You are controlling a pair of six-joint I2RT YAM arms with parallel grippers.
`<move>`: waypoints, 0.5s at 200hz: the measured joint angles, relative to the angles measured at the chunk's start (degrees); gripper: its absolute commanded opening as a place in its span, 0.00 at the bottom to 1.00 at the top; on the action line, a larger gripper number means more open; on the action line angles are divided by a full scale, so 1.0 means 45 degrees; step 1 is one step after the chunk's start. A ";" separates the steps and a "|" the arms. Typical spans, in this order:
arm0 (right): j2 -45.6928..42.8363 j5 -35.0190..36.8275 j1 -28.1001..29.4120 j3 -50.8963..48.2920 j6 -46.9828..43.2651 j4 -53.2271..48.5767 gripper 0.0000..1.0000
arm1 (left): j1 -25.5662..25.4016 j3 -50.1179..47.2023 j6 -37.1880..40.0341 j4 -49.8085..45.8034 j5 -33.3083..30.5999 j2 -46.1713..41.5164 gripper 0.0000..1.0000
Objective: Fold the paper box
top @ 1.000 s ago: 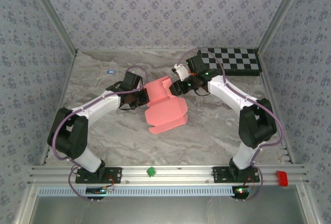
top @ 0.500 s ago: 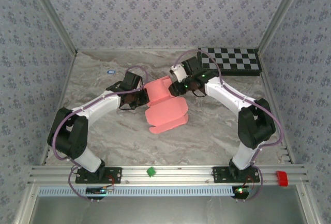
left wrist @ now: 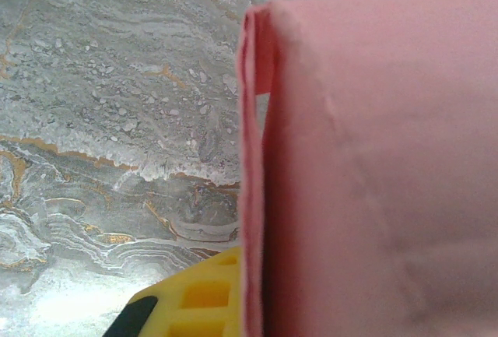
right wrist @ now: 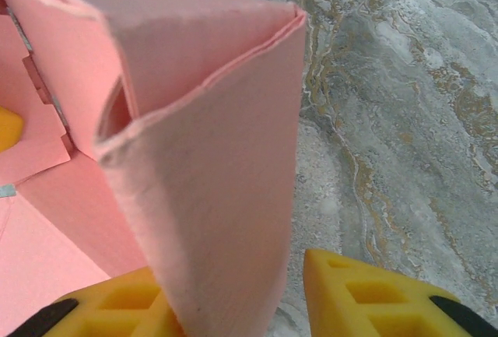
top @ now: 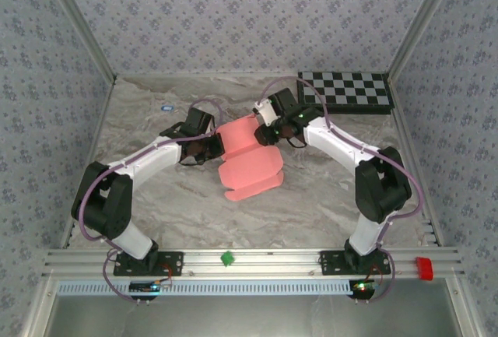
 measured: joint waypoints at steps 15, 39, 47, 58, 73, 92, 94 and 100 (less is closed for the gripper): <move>0.0024 0.0272 0.0063 0.0000 0.0005 0.0019 0.34 | 0.0000 0.0000 0.0000 0.0000 0.0000 0.0000 0.00; 0.0087 0.0743 0.0175 0.0005 0.0019 0.0053 0.32 | 0.0000 0.0000 -0.0019 0.0000 0.0000 0.0000 0.00; 0.0121 0.0903 0.0209 0.0005 0.0049 0.0068 0.30 | 0.0000 0.0000 -0.0024 0.0005 0.0000 0.0000 0.00; 0.0155 0.1098 0.0257 0.0010 0.0112 0.0078 0.27 | -0.0005 0.0000 -0.0029 0.0005 0.0000 0.0000 0.00; 0.0189 0.1379 0.0340 0.0019 0.0189 0.0083 0.25 | -0.0005 0.0000 -0.0029 0.0005 0.0005 0.0000 0.00; 0.0233 0.1715 0.0442 0.0068 0.0306 0.0092 0.24 | -0.0015 0.0000 -0.0029 0.0010 0.0010 0.0000 0.00; 0.0238 0.1744 0.0447 0.0068 0.0306 0.0092 0.24 | -0.0015 0.0000 -0.0029 0.0015 0.0010 0.0000 0.00; 0.0248 0.1846 0.0476 0.0078 0.0345 0.0092 0.23 | -0.0015 0.0000 -0.0029 0.0019 0.0015 0.0000 0.00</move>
